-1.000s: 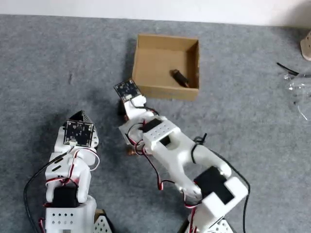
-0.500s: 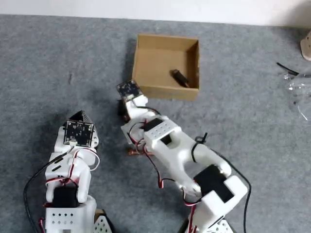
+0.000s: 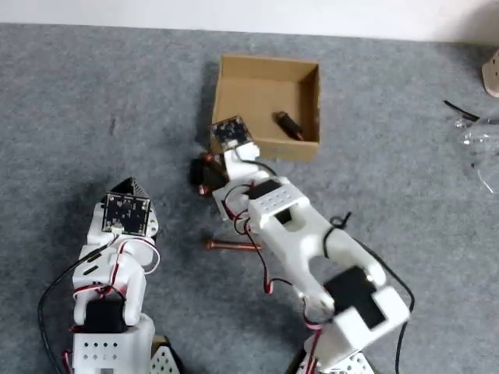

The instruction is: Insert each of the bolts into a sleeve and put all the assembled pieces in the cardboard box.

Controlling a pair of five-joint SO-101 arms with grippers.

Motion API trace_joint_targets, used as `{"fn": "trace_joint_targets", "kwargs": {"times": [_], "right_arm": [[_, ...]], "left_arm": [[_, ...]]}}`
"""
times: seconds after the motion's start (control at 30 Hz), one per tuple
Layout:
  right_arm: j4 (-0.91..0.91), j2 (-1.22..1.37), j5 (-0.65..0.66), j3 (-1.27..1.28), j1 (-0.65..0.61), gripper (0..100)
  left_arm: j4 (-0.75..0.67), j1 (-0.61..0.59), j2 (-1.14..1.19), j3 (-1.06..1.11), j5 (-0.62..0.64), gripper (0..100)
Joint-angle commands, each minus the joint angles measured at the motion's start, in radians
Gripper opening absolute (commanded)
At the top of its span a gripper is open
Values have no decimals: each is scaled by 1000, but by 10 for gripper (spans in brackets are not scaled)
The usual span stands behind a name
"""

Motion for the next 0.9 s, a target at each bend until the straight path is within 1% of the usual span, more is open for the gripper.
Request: {"fn": "trace_joint_targets", "kwargs": {"times": [0.0, 0.03, 0.17, 0.23, 0.43, 0.7, 0.87], "right_arm": [[15, -228, 0, 62, 27, 4], [13, -283, 3, 96, 28, 4], [12, -483, 104, 232, 27, 4], [-24, -568, 120, 292, 27, 4], [-90, -783, 124, 490, 42, 4], [-91, -1087, 126, 722, 143, 4], [-91, -1276, 126, 854, 180, 4]], "left_arm": [[-23, -12, -4, 21, 5, 10], [-23, -12, -4, 21, 5, 10], [-23, -12, -4, 21, 5, 10], [-23, -12, -4, 21, 5, 10], [-23, -13, -4, 21, 5, 10], [-23, -10, -4, 21, 5, 10], [-23, 27, -4, 21, 5, 10]]}}
